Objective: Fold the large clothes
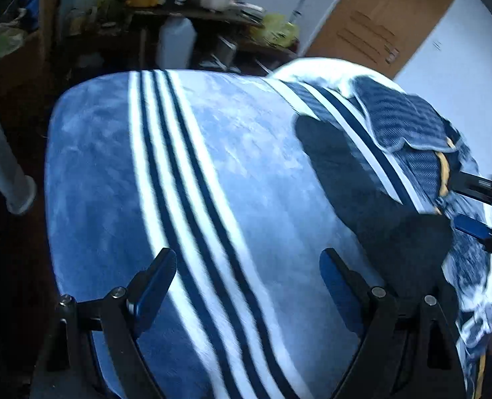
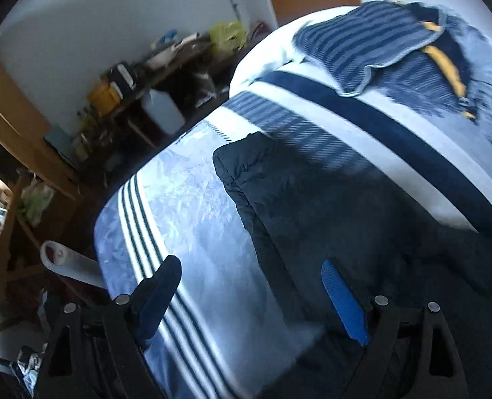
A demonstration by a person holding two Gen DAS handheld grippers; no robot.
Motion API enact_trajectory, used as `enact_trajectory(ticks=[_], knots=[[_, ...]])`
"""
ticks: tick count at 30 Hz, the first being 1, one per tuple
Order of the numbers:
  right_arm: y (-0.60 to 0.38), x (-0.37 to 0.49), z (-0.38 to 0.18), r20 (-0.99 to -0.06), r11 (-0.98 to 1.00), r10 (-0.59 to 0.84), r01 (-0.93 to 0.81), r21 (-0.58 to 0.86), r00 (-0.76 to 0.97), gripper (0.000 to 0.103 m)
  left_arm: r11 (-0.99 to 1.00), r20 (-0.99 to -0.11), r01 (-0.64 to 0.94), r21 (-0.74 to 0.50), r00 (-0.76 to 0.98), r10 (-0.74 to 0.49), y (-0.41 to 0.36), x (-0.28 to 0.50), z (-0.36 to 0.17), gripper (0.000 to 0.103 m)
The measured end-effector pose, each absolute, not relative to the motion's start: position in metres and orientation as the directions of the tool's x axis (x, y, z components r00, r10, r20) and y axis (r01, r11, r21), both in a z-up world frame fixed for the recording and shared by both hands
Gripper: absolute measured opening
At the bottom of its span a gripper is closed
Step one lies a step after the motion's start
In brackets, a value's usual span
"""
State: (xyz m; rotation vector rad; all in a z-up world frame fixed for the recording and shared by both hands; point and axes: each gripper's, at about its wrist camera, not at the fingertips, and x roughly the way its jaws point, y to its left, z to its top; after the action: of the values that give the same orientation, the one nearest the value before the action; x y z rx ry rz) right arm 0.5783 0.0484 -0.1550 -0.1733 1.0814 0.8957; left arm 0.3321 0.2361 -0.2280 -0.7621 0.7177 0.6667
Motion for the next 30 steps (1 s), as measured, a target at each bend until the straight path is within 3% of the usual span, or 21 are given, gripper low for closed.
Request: enact_trajectory(ticks=[12,14,15,17,18,19,24,30], knots=[[0.247,0.636,-0.275,-0.913,0.632,0.373,-0.766,0.119,0.167,0.088,0.495,-0.814,-0.790,-0.361,0.526,0.246,0.260,0.331,-0.259,0.088],[0.259,0.643,-0.296,-0.926,0.666,0.320,-0.743,0.070,0.199,0.077,0.513,-0.821,-0.786,-0.346,0.518,0.241,0.258,0.336,-0.260,0.088],[0.261,0.645,-0.306,-0.934,0.679,0.283,-0.734,0.034,0.219,0.060,0.520,-0.822,-0.783,-0.342,0.518,0.238,0.257,0.338,-0.260,0.088],[0.260,0.642,-0.309,-0.922,0.683,0.291,-0.730,0.015,0.253,0.057,0.534,-0.822,-0.773,-0.342,0.522,0.229,0.254,0.341,-0.260,0.088],[0.259,0.639,-0.305,-0.921,0.678,0.297,-0.735,0.018,0.251,0.039,0.543,-0.821,-0.769,-0.338,0.522,0.228,0.252,0.342,-0.259,0.088],[0.256,0.638,-0.300,-0.921,0.685,0.298,-0.728,0.023,0.251,0.002,0.551,-0.820,-0.764,-0.335,0.525,0.229,0.250,0.343,-0.258,0.088],[0.198,0.628,-0.224,-0.843,0.713,0.462,-0.681,0.168,0.276,0.004,0.589,-0.787,-0.718,-0.370,0.579,0.211,0.237,0.345,-0.244,0.088],[0.057,0.594,-0.096,-0.673,0.701,0.657,-0.603,0.381,0.338,0.004,0.645,-0.725,-0.615,-0.454,0.675,0.134,0.210,0.352,-0.220,0.088]])
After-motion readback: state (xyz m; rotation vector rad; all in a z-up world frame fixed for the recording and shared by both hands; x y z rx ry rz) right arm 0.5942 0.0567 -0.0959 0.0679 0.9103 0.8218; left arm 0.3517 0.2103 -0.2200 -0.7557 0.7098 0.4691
